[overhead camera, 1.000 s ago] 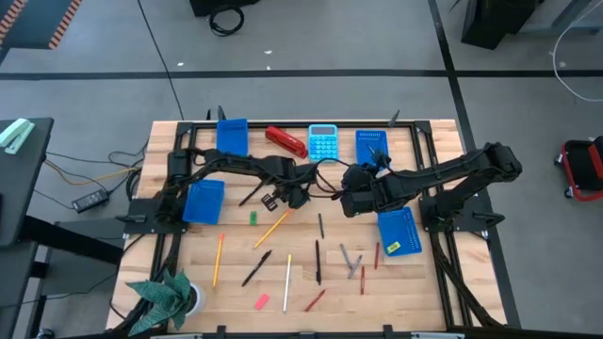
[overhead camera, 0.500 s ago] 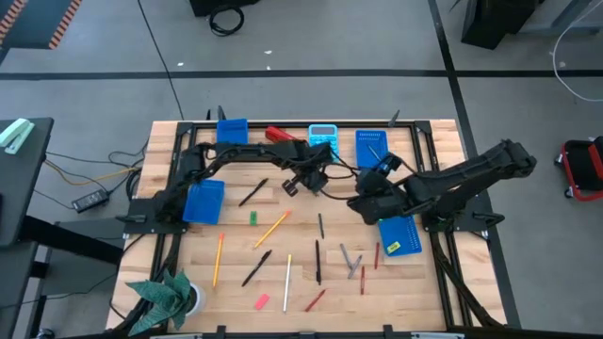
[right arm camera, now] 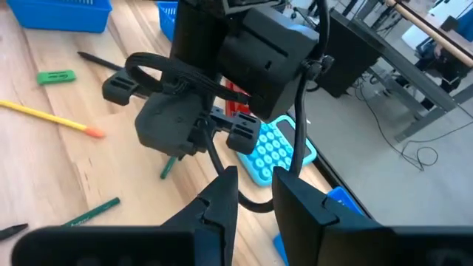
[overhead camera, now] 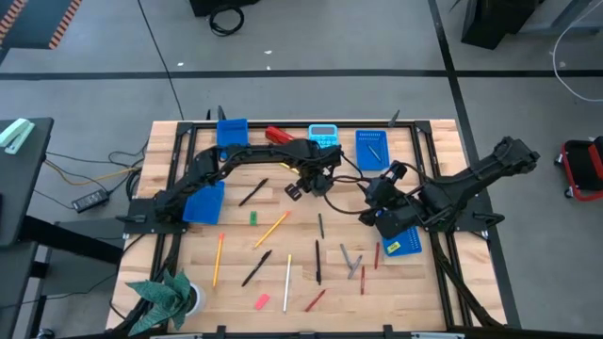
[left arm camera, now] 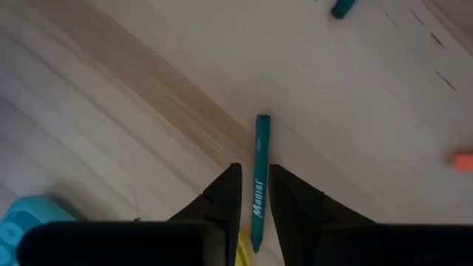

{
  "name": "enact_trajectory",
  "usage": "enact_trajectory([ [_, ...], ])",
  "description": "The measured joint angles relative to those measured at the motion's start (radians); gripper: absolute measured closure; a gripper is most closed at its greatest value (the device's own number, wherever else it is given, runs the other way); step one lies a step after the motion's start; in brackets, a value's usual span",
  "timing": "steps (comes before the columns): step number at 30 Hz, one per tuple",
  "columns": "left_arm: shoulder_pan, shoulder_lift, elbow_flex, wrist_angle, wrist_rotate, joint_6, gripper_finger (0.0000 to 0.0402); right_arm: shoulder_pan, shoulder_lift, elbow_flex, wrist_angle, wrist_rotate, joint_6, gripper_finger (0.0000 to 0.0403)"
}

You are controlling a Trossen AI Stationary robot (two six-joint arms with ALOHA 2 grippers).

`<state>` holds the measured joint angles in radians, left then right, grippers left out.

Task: Sort crayons/erasers/pens/pencils in bins
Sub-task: Put the green crayon into the top right bin

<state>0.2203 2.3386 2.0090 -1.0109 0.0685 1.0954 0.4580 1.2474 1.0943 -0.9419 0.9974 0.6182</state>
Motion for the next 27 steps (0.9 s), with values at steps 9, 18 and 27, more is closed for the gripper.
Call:
enact_trajectory([
  [9,0.001,0.035,-0.008,0.009,-0.002,0.011,0.0306,0.004,0.001,0.000,-0.010,-0.002,0.011,0.0311],
  [18,0.006,0.066,-0.007,0.006,-0.004,-0.013,0.0322,0.004,0.001,0.000,-0.016,-0.003,0.029,0.0311],
  [27,0.005,0.073,-0.005,-0.006,-0.022,-0.030,0.0381,0.004,0.001,0.000,-0.023,-0.003,0.029,0.0311],
])
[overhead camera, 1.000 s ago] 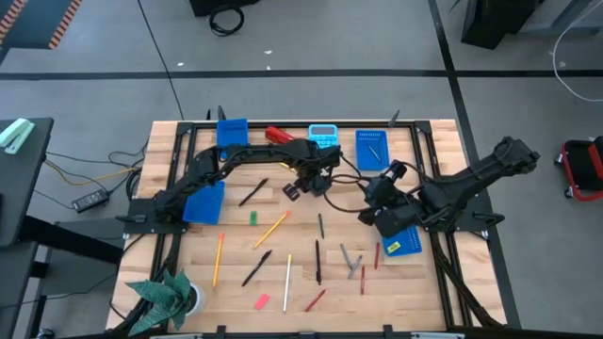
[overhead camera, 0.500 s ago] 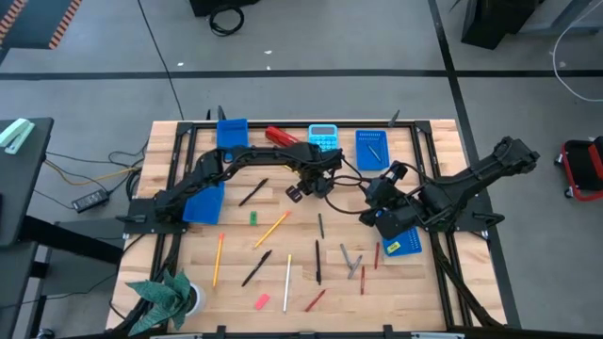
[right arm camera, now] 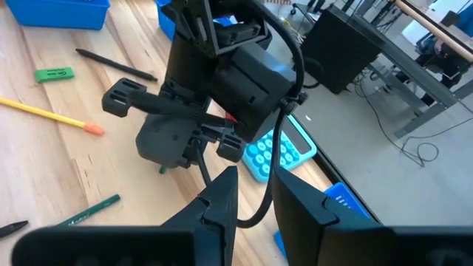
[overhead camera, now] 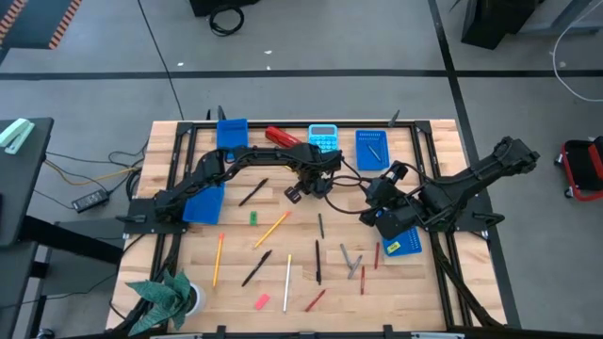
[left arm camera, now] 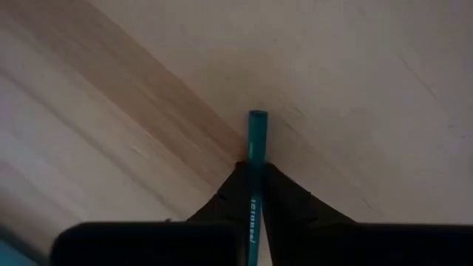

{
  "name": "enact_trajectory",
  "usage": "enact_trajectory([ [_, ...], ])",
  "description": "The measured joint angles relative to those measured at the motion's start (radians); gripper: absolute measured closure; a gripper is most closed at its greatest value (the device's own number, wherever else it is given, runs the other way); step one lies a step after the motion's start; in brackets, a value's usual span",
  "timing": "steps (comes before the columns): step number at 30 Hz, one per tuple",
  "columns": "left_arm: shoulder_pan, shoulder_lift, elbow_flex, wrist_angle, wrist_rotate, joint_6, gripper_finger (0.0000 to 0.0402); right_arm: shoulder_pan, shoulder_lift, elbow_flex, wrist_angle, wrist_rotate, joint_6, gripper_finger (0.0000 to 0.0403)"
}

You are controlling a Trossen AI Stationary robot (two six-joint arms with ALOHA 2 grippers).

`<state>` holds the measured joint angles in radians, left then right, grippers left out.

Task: Sort crayons/erasers/pens/pencils in bins
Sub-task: Put the green crayon into the top right bin

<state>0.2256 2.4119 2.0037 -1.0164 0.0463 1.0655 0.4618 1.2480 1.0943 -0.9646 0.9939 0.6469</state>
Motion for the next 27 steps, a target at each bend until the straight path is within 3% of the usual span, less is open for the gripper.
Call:
enact_trajectory([
  [9,-0.004,0.006,0.055,-0.103,-0.010,-0.091,0.0381,0.000,0.000,0.000,-0.019,0.000,0.006,0.0311],
  [21,0.000,0.006,0.319,-0.153,-0.006,-0.056,0.0395,0.000,0.000,0.000,-0.086,0.004,0.074,0.0311],
  [27,0.041,-0.006,0.343,0.122,-0.020,0.017,0.0390,0.000,0.000,0.000,-0.100,0.004,0.089,0.0311],
])
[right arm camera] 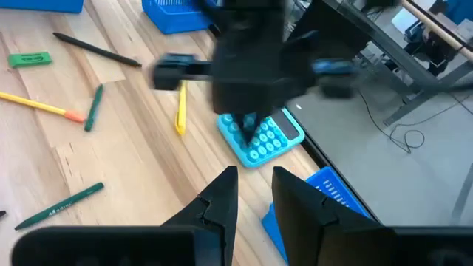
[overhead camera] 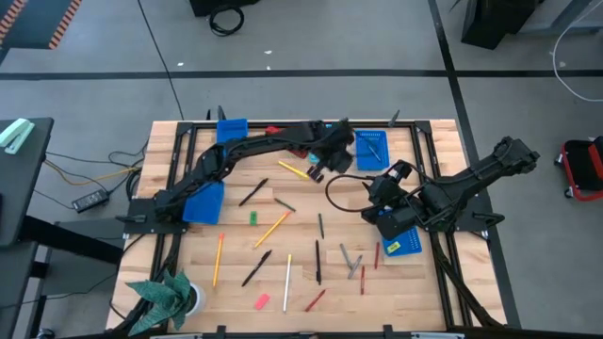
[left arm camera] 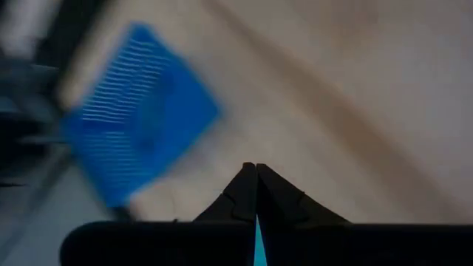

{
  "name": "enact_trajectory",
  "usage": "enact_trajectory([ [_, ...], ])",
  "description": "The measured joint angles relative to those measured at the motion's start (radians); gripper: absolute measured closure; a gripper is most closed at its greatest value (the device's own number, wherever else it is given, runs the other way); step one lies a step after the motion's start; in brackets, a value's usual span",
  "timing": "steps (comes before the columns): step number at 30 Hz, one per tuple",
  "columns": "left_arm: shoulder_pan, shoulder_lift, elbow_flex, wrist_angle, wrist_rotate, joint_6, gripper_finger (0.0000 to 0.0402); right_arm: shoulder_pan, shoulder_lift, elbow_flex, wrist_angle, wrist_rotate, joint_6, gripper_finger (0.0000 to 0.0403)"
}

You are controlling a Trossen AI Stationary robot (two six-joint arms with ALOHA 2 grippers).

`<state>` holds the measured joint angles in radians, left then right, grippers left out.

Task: Sort crayons/erasers/pens/pencils in bins
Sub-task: Put the green crayon into the top right bin

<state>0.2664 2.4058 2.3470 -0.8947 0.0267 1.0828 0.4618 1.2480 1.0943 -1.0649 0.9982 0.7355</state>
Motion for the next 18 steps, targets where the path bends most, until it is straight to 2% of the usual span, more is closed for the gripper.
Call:
enact_trajectory([
  [5,0.031,0.014,0.002,0.256,0.044,0.008,0.0396,0.005,0.000,0.000,-0.005,-0.001,0.036,0.0311],
  [9,0.034,0.039,0.000,0.341,0.057,0.005,0.0389,0.023,0.001,0.000,-0.019,-0.002,0.077,0.0311],
  [13,0.018,0.050,0.002,0.309,0.072,-0.041,0.0394,0.044,0.000,0.001,-0.071,-0.005,0.140,0.0311],
  [18,0.006,0.049,0.000,0.092,0.058,-0.273,0.0390,0.054,-0.002,0.001,-0.172,-0.049,0.286,0.0311],
])
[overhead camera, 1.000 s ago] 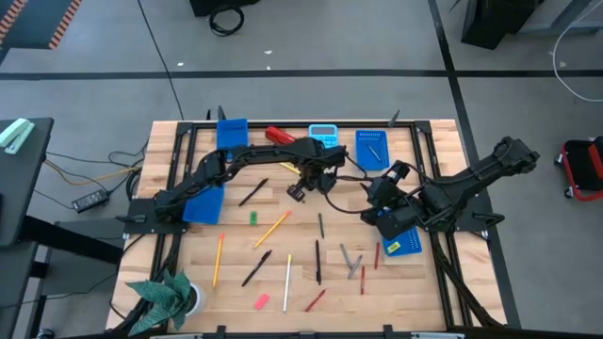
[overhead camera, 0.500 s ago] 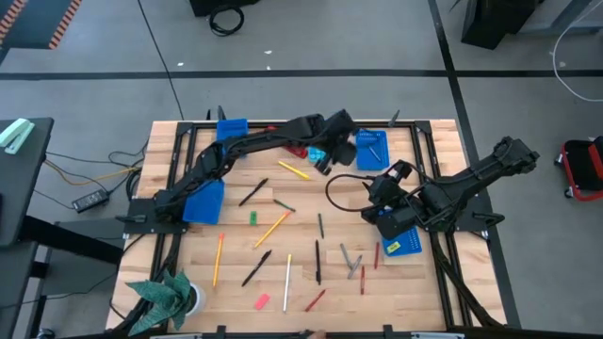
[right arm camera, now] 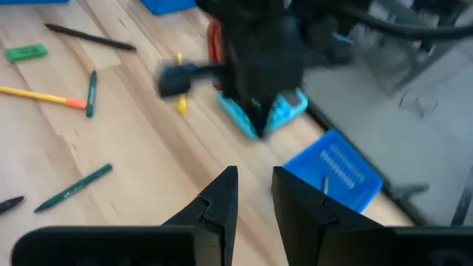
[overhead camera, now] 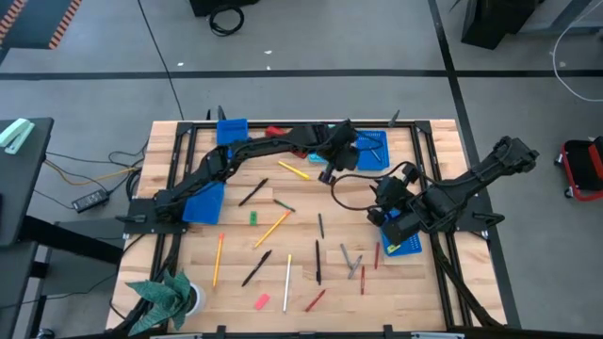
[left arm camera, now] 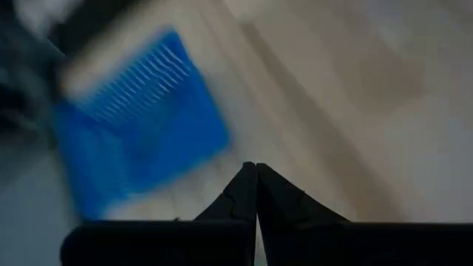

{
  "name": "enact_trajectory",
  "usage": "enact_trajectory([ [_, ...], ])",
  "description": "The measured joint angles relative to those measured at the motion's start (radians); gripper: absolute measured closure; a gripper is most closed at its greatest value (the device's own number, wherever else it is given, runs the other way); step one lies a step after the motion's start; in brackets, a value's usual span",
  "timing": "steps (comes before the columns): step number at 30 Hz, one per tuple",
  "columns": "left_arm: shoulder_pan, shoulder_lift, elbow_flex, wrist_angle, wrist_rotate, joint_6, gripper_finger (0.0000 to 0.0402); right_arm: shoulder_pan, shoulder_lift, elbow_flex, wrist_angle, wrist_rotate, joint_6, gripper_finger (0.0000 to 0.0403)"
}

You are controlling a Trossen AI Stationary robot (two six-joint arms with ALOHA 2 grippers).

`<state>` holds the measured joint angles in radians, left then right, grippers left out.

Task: Sort crayons/erasers/pens/pencils in bins
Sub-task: Put the green crayon into the top right bin

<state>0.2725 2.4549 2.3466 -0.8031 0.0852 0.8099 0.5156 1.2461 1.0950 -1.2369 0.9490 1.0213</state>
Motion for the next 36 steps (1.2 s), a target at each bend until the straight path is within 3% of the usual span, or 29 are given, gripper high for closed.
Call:
enact_trajectory([
  [5,0.017,-0.026,0.000,-0.203,-0.002,-0.222,0.0393,0.000,-0.001,0.000,-0.027,-0.099,0.104,0.0311],
  [14,0.024,-0.102,0.000,-0.100,0.059,-0.309,0.0397,-0.030,0.027,0.000,0.066,-0.405,0.136,0.0311],
  [20,0.097,-0.205,0.000,0.132,0.068,-0.410,0.0392,-0.027,0.067,0.000,0.064,-0.478,0.217,0.0311],
  [25,0.131,-0.243,0.003,0.339,0.232,-0.522,0.0397,-0.027,0.081,0.000,0.061,-0.586,0.178,0.0311],
  [31,0.103,-0.234,0.002,0.509,0.253,-0.559,0.0396,-0.027,0.087,0.000,0.061,-0.537,0.188,0.0311],
  [36,0.130,-0.219,0.002,0.894,0.250,-0.673,0.0393,-0.026,0.130,0.000,0.062,-0.529,0.254,0.0311],
])
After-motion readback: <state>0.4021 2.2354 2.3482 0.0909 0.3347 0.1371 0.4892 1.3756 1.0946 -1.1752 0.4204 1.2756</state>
